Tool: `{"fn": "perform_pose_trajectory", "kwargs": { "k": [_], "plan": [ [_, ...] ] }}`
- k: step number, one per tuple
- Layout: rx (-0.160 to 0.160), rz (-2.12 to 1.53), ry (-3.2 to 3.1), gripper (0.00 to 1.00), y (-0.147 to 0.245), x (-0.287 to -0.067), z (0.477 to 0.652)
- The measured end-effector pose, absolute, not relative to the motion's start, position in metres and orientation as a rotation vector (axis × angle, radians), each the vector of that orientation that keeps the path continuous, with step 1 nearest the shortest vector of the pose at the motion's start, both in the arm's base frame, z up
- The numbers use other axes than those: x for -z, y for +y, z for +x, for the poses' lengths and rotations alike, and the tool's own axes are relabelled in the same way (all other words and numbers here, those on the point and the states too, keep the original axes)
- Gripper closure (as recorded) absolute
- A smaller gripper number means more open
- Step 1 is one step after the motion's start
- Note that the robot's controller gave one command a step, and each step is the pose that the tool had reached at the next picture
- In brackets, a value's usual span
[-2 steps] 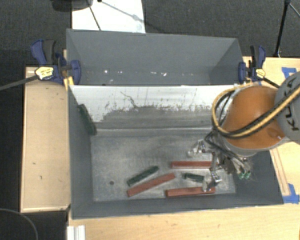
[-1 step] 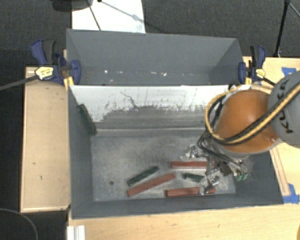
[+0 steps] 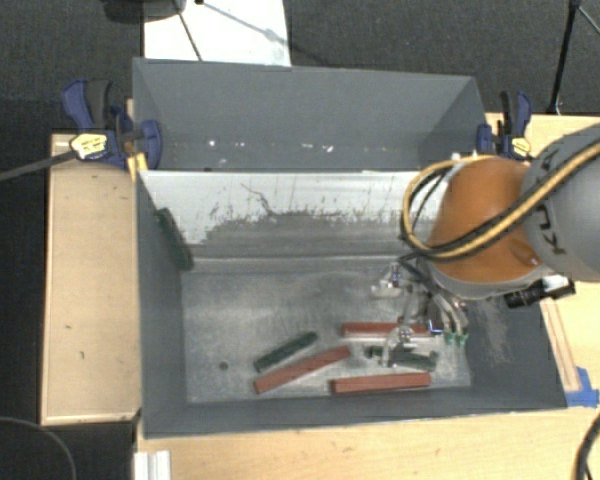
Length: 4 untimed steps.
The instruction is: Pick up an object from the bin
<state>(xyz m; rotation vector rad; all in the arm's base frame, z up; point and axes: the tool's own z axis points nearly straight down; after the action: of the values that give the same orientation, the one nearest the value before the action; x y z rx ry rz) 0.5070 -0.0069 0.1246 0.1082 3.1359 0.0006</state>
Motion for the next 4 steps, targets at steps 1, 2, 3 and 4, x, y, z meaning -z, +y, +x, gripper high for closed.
{"fn": "perform_pose_trajectory", "kwargs": {
  "k": [1, 2, 3, 4],
  "plan": [
    [0.0, -0.206, 3.133, 0.0, -0.007, -0.102, 0.495],
    [0.0, 0.332, 3.128, 1.0, 0.007, -0.076, 0.529],
    [0.001, 0.341, 3.128, 1.0, 0.008, -0.074, 0.533],
    [0.001, 0.34, 3.127, 1.0, 0.008, -0.076, 0.532]
  ]
}}
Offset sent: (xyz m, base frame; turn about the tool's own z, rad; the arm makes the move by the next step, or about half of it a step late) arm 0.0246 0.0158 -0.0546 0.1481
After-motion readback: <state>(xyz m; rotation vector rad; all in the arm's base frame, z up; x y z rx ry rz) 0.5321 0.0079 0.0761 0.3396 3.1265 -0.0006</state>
